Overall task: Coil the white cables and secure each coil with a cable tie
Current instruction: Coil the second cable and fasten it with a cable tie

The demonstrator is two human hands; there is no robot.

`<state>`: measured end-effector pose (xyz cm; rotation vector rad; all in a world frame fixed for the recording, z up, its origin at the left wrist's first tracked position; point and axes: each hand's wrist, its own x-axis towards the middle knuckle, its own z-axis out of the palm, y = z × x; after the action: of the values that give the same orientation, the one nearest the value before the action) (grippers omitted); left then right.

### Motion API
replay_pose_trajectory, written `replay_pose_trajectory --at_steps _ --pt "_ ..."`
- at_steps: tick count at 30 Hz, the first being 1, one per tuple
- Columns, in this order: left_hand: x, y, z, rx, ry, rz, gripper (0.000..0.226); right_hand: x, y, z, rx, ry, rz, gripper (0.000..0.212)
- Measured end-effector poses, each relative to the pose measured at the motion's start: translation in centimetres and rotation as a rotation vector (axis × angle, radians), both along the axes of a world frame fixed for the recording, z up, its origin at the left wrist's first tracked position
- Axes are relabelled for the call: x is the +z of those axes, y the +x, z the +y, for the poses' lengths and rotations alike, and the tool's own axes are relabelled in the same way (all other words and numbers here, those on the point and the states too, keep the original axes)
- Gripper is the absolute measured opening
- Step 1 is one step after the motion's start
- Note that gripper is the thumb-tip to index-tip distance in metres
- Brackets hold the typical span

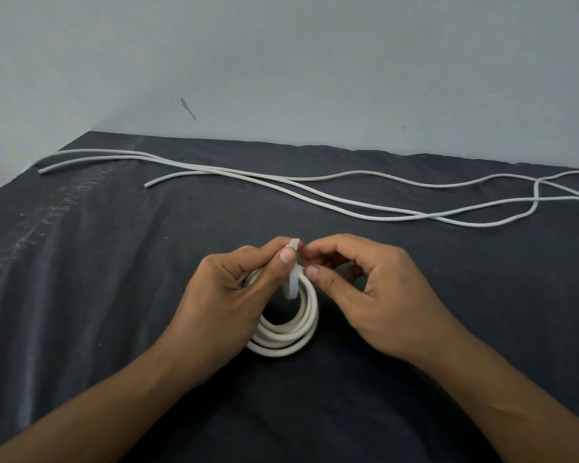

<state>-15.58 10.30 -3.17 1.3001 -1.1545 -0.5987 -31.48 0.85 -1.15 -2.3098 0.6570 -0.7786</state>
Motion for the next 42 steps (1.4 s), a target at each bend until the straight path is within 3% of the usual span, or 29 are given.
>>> replay_pose_trajectory --at_steps 6,10,18,23,27,32,37,42 --pt "0.1 0.0 0.1 -0.01 0.016 0.045 0.02 0.4 -0.2 -0.2 0.05 0.137 0.079 0.012" --pt "-0.1 0.2 -0.1 -0.014 0.013 0.144 0.031 0.5 -0.7 -1.1 -0.027 0.105 0.082 0.01" --pt "-0.4 0.5 0.1 0.073 0.048 0.027 0.023 0.2 -0.6 -0.1 0.0 -0.017 0.137 0.01" --pt "0.0 0.4 0.2 0.051 -0.001 -0.135 0.023 0.6 -0.2 0.5 -0.012 -0.266 0.11 0.041" --pt "0.3 0.4 0.1 -0.002 -0.015 -0.243 0.021 0.7 -0.1 0.4 -0.023 -0.422 0.035 0.033" --pt "0.4 0.5 0.1 -0.001 0.0 -0.293 0.02 0.2 -0.1 0.3 0.051 -0.329 -0.121 0.019" --pt "0.5 0.4 0.1 -0.034 0.04 -0.277 0.02 0.3 0.1 0.3 -0.075 -0.368 -0.233 0.025" --pt "0.4 -0.1 0.0 -0.025 0.069 -0.224 0.019 1.4 -0.6 -0.6 -0.17 -0.217 -0.421 0.024"
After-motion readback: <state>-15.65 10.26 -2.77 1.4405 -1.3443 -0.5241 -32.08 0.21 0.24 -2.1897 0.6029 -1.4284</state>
